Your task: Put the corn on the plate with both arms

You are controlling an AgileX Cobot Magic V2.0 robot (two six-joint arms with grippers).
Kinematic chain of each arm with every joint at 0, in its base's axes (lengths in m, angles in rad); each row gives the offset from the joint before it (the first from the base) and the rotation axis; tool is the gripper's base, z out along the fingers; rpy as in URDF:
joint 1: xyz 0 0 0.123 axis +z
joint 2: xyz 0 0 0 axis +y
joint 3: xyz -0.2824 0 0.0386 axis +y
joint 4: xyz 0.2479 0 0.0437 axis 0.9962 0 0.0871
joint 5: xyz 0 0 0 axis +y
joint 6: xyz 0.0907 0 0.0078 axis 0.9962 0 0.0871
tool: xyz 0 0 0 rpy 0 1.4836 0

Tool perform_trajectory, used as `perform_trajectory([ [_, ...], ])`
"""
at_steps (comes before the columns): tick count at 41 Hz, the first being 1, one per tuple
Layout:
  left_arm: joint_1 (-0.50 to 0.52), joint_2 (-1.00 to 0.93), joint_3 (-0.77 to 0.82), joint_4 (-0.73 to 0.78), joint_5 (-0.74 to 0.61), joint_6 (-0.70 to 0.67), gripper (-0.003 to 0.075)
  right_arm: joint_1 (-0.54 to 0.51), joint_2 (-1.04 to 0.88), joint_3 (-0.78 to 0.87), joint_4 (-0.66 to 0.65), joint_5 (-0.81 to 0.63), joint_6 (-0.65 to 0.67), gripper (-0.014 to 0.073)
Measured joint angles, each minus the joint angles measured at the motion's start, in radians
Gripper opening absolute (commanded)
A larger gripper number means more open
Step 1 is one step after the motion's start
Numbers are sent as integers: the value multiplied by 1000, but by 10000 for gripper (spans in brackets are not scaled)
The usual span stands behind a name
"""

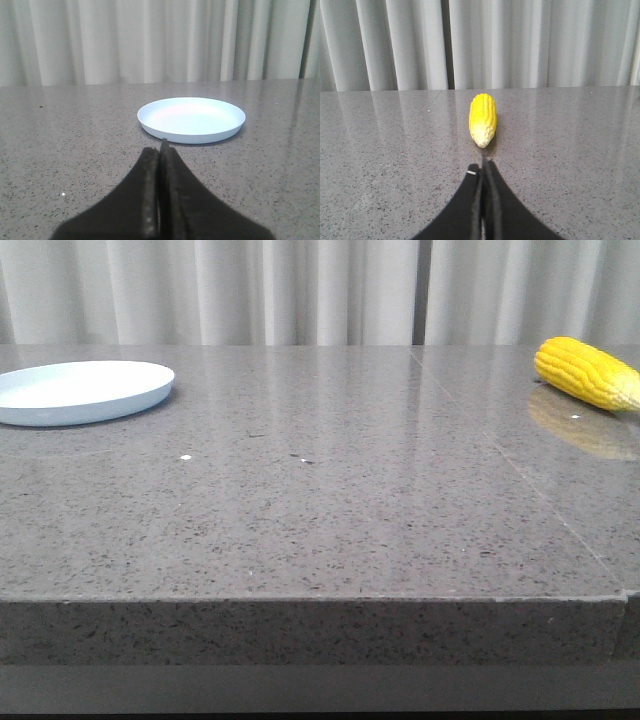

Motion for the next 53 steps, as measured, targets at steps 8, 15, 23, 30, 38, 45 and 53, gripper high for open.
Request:
perform_trajectory([
  [8, 0, 0, 0, 0, 0, 0, -20, 0, 0, 0, 0, 0, 0, -87],
  [15, 0, 0, 0, 0, 0, 0, -20, 0, 0, 0, 0, 0, 0, -87],
  [23, 0, 0, 0, 0, 0, 0, -20, 0, 0, 0, 0, -1, 0, -87],
  [30, 0, 0, 0, 0, -22, 0, -20, 0, 0, 0, 0, -26, 0, -87],
  [38, 0, 0, -2, 0, -59, 0, -20, 0, 0, -25, 0, -44, 0, -87],
  [45, 0, 0, -138, 0, -26, 0, -20, 0, 0, -213, 0, 70, 0, -87],
  [53, 0, 65, -378, 0, 116, 0, -20, 0, 97, -475, 0, 247, 0, -87],
])
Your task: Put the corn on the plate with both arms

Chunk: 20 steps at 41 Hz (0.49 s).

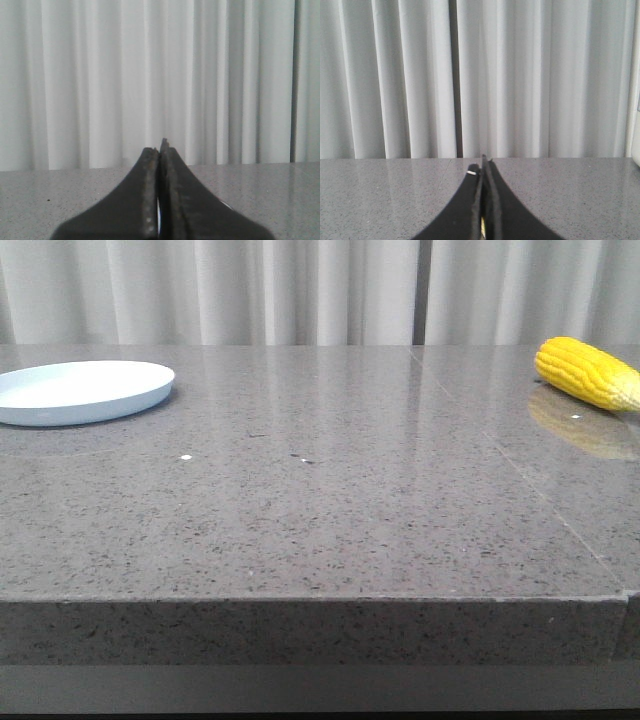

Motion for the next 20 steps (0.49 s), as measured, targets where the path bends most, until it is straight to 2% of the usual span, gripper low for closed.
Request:
perform_trajectory([
  [10, 0, 228, -262, 0, 270, 0, -20, 0, 226, -247, 0, 296, 0, -87],
  [20, 0, 378, -288, 1, 386, 0, -20, 0, 385, -266, 0, 450, 0, -87],
])
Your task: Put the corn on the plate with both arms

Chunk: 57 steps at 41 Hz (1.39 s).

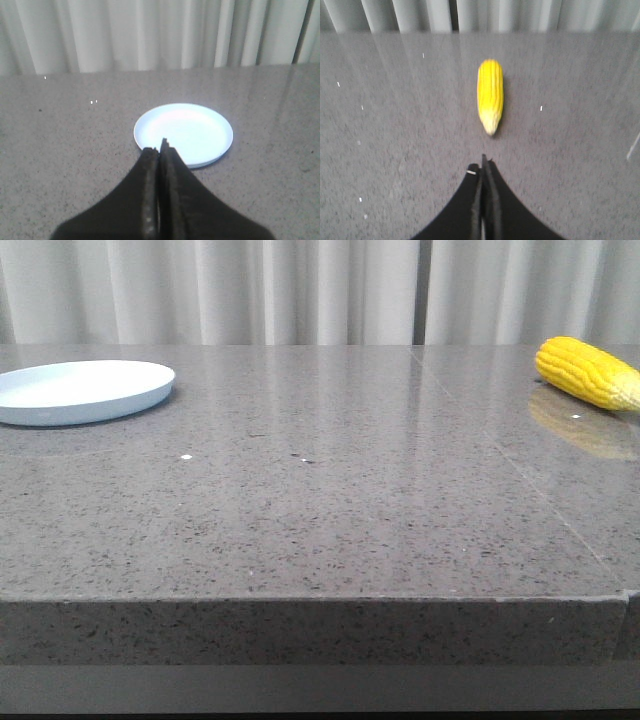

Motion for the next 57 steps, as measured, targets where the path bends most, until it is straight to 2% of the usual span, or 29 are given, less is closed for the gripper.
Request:
perform_trajectory([
  [17, 0, 105, 0, 2, 69, 0, -11, 0, 105, 0, -1, 29, -5, -72],
  [19, 0, 112, 0, 2, 76, 0, 31, 0, 111, 0, -1, 31, -12, -25],
  [21, 0, 123, 0, 2, 83, 0, 93, 0, 118, 0, -1, 33, -19, 61],
  [28, 0, 158, 0, 2, 92, 0, 466, 0, 140, 0, -1, 47, -23, 491],
  [31, 0, 171, 0, 2, 94, 0, 547, 0, 147, 0, -1, 52, -23, 577],
  [40, 0, 242, -13, 2, 120, 0, 556, 0, 165, 0, -1, 55, -23, 596],
  [48, 0, 363, -106, 2, 210, 0, 555, 0, 165, 0, -1, 55, -23, 596],
  [57, 0, 542, -231, 47, 225, 0, 556, 0, 165, 0, -1, 55, -26, 596],
])
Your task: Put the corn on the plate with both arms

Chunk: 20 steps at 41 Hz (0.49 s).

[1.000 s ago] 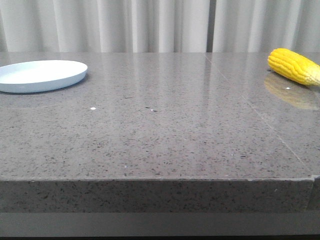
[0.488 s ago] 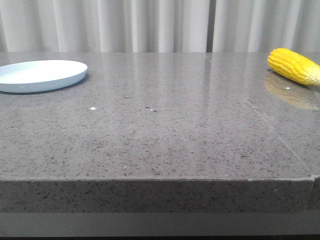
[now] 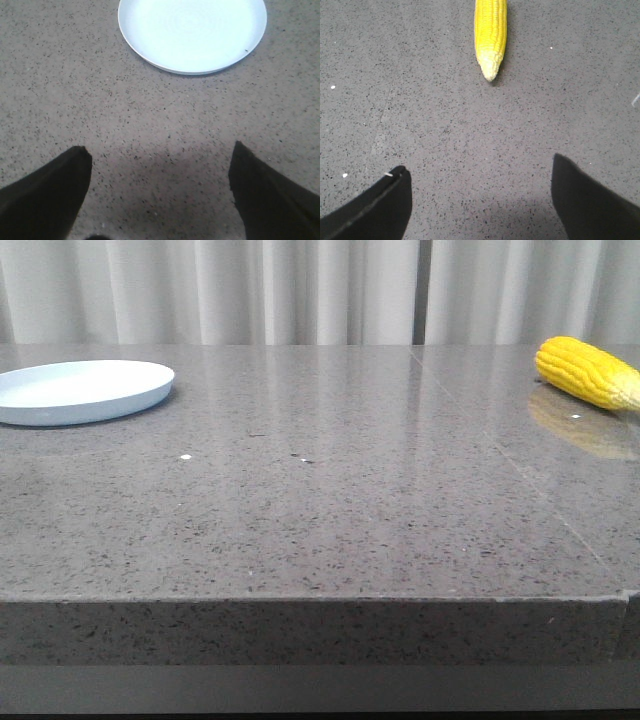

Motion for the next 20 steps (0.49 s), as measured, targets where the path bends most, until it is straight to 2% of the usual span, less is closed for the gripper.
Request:
perform_trajectory([
  [5, 0, 112, -78, 73, 20, 0, 556, 0, 0, 0, 0, 0, 0, 596],
  [9, 36, 207, -147, 75, 39, 0, 556, 0, 0, 0, 0, 0, 0, 596],
  [12, 77, 272, -196, 30, 43, 28, 556, 0, 0, 0, 0, 0, 0, 596],
  [20, 181, 454, -319, -260, 45, 223, 556, 0, 0, 0, 0, 0, 0, 596],
])
